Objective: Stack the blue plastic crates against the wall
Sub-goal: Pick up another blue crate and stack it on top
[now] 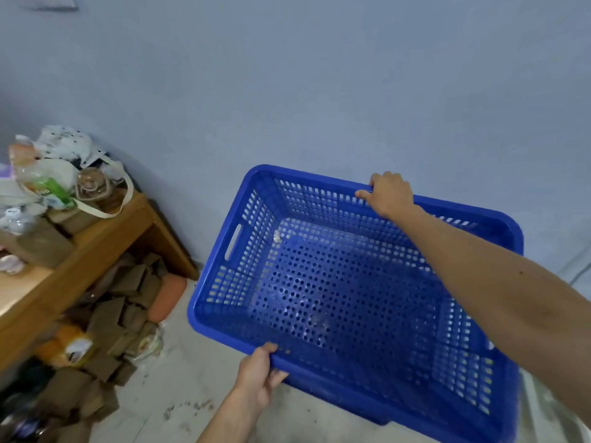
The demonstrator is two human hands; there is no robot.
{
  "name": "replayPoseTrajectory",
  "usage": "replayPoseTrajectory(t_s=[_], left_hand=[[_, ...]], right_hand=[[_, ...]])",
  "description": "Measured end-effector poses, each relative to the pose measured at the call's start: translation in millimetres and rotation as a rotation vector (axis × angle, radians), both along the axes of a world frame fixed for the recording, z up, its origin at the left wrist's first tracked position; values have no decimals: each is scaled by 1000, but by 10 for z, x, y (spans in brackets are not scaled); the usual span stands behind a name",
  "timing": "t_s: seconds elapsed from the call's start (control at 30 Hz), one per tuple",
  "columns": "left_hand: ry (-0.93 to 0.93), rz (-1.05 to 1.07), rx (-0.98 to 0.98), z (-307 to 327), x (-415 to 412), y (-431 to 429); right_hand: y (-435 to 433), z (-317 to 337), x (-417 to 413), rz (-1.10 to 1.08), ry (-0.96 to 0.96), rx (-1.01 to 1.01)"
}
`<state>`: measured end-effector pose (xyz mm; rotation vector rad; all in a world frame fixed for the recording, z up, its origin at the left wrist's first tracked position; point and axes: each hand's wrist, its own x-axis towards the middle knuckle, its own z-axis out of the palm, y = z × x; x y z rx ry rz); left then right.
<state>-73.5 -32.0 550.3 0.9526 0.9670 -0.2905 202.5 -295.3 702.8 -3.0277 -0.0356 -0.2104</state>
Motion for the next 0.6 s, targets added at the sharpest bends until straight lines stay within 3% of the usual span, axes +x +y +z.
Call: replayPoseTrajectory(t_s=[0.33, 0.6], left_hand=[[87, -47, 71, -152, 266, -294], [88, -99, 162, -151, 422, -201]], right_hand=[[-503, -511, 291, -30, 82, 116], [-389, -355, 491, -11, 106, 87]])
